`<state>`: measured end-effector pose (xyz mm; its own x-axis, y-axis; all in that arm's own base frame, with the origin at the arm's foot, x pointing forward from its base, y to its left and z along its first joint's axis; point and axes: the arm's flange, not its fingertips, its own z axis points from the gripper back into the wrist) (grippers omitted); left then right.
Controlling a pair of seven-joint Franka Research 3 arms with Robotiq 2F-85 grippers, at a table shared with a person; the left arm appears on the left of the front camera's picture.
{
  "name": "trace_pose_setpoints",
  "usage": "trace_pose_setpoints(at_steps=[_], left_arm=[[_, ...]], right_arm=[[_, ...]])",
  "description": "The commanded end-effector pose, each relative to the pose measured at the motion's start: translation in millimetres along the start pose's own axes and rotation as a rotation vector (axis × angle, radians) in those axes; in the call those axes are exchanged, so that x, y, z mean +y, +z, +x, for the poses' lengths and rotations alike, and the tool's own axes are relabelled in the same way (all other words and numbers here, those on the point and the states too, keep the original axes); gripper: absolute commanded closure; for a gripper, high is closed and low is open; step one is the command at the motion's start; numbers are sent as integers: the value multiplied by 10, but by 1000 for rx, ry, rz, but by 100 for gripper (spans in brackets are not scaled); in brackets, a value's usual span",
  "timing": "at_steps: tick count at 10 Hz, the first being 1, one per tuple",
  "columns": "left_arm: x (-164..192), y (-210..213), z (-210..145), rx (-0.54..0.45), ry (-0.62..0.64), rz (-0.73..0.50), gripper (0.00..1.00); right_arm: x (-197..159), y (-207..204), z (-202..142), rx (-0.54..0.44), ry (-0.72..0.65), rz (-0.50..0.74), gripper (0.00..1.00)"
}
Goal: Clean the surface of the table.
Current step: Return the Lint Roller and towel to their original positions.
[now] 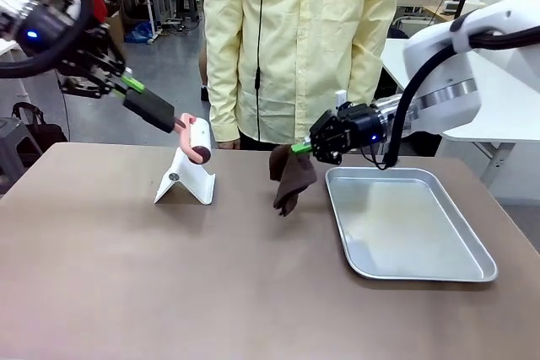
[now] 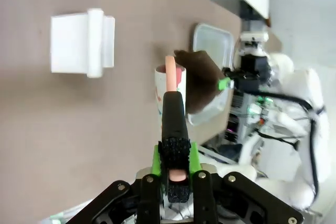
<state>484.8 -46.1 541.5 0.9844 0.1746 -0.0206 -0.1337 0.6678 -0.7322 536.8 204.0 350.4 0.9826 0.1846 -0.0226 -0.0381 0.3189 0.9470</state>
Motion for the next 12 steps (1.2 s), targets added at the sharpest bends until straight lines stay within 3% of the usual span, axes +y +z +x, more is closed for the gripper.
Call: trace_pose_setpoints(at_steps=[1,2,3,4,5,6,12], left_arm=[[-109,-153,206,-28,48,118,79],[-131,-290,282,-15,39,171,79],[-158,-441,345,60,6,185,79],[-174,-529,372,75,-35,195,79],[-183,-578,403,45,-60,191,79],[-89,-571,326,35,-9,180,79],[-85,-590,384,38,-17,190,79]], right_arm=[[10,-133,-198,-66,-98,-110,94],[-15,-168,-244,-67,-88,-130,94],[-53,-197,-263,-55,-97,-147,94],[-66,-195,-271,-6,-112,-125,94],[-153,-178,-214,-63,-70,-117,94],[-153,-178,-214,-63,-70,-117,94],[-153,-178,-214,-63,-70,-117,94]])
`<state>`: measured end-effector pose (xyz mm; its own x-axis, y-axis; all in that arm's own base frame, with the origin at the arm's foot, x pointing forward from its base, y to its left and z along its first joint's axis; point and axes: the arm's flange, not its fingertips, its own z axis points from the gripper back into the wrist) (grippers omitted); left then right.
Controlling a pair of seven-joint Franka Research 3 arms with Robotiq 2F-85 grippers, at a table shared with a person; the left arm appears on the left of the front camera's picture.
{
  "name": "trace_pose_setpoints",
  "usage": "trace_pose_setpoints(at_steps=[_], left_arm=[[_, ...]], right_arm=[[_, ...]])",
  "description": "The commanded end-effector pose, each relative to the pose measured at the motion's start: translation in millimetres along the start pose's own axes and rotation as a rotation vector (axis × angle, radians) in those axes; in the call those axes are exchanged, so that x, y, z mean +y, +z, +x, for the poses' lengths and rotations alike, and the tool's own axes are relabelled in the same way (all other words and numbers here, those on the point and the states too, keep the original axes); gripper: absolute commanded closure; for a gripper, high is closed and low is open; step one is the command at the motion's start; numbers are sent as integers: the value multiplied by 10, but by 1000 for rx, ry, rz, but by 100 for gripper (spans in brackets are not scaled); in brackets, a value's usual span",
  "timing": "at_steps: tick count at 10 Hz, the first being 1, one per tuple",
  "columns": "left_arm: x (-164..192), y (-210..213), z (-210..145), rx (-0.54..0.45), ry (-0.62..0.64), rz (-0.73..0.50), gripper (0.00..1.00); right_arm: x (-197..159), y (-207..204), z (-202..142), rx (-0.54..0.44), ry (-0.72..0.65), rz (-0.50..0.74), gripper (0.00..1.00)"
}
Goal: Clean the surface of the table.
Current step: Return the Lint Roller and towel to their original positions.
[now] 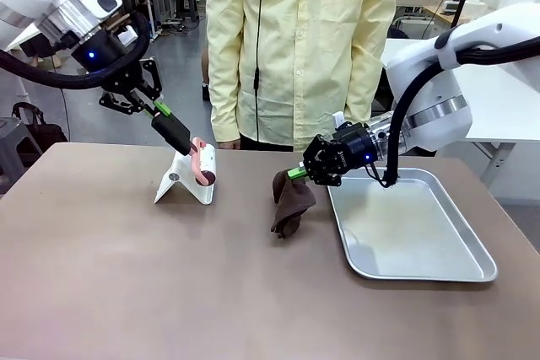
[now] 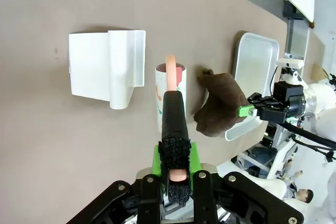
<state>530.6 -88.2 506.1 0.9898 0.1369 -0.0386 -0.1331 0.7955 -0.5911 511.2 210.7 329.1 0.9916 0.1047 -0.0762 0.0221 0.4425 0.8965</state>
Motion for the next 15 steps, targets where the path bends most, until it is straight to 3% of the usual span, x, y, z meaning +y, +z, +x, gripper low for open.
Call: trace_pose_setpoints(at_steps=[1,5,9,15], left_arm=[[-38,-56,54,3,-98,51,79],[-126,-161,212,4,-161,108,79],[-211,-335,345,41,-136,151,79],[-193,-540,483,6,-47,164,79]], right_arm=[[0,0,0,0,0,0,94],[-190,-62,131,-18,-60,8,94],[-385,-164,159,5,-85,26,94],[-420,-139,112,20,-69,44,94]])
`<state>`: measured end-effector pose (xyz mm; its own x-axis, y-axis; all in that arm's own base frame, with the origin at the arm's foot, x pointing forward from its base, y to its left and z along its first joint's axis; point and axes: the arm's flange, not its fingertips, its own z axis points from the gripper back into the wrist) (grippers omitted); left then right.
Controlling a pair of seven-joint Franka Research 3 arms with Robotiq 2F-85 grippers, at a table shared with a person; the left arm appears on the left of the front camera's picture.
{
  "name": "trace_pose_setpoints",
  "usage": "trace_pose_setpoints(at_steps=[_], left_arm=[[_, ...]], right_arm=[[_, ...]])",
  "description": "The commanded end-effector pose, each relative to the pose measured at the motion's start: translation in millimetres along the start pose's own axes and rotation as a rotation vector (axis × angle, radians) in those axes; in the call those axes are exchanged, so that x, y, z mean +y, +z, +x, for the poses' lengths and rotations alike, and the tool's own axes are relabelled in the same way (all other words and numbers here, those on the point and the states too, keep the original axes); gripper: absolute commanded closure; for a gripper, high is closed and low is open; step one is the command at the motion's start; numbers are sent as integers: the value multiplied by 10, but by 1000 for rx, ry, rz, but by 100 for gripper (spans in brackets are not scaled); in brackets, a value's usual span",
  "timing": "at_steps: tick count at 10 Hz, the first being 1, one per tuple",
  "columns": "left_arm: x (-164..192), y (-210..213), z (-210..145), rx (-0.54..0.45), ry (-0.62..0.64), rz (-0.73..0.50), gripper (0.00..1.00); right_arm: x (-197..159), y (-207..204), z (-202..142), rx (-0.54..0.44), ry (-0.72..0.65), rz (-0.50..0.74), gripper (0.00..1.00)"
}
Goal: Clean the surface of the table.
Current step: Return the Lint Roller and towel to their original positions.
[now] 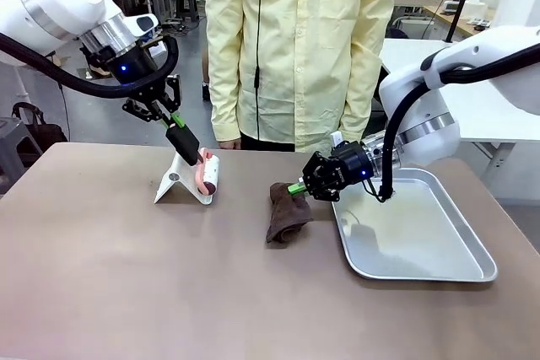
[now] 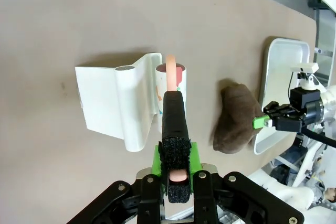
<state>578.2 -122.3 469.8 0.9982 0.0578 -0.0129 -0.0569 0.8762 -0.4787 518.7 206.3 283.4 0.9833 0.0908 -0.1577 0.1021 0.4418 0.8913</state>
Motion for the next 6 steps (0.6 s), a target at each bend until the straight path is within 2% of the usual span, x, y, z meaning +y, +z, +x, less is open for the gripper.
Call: trace_pose_setpoints(at_steps=[1,6], left_arm=[[-70,-42,67,-13,43,41,79],[-75,-91,113,-6,44,72,79]], right_arm=[[-8,19,1,12,12,47,94],[-53,37,13,27,4,61,94]])
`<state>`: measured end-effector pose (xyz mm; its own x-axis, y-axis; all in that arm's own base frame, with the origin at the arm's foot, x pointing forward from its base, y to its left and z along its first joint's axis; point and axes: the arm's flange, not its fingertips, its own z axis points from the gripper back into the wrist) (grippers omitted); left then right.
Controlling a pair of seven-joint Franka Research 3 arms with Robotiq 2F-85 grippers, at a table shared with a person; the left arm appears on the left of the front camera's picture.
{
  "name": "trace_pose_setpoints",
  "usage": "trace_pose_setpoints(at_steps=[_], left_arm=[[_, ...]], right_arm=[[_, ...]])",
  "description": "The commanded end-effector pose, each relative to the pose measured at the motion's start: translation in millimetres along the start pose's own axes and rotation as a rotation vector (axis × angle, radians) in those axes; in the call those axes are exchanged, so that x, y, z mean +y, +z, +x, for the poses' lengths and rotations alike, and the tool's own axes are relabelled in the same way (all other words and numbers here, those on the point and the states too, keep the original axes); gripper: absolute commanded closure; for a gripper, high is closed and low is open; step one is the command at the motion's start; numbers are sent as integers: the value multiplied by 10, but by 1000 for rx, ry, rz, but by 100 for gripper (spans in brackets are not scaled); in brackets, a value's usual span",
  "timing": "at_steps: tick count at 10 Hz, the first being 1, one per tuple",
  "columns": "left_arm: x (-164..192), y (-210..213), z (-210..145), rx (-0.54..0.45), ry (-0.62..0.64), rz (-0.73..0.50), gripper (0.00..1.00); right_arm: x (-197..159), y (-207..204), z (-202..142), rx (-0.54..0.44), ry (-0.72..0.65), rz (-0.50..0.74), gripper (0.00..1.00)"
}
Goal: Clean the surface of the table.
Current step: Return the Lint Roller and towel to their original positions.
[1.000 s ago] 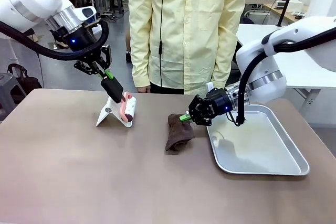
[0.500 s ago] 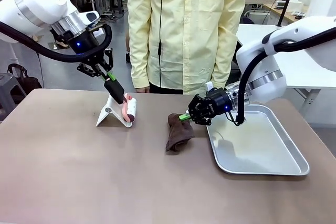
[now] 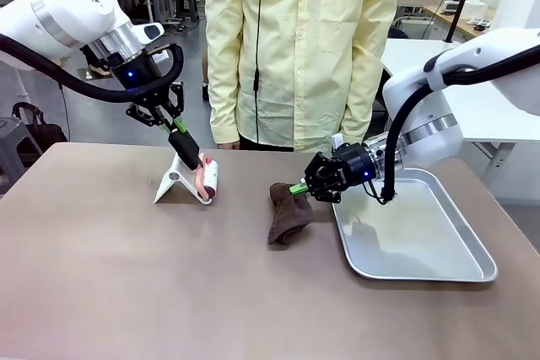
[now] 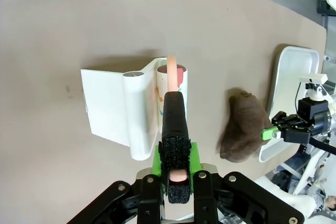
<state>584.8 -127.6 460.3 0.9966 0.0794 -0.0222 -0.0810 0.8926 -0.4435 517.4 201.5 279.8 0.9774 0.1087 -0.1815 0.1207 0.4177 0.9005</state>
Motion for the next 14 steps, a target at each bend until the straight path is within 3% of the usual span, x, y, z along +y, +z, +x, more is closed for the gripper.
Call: trace_pose_setpoints(at_steps=[1,4,5,6,7,10,11,14], left_arm=[[-65,6,53,3,24,34,79],[-47,-11,66,10,31,42,79],[-44,-18,71,16,42,44,50],[-43,-21,75,20,41,50,22],[-51,-15,69,13,40,52,0],[-5,65,72,-17,63,47,0],[31,118,70,-34,76,42,0],[144,285,18,-76,97,51,0]], right_arm=[[5,12,26,-1,19,33,94],[6,8,29,5,14,25,94],[8,8,29,10,10,26,59],[4,7,37,15,4,23,38],[-4,6,42,21,3,27,3],[-24,7,45,27,7,32,0],[-26,11,46,28,8,35,4],[-28,7,44,44,14,31,0]])
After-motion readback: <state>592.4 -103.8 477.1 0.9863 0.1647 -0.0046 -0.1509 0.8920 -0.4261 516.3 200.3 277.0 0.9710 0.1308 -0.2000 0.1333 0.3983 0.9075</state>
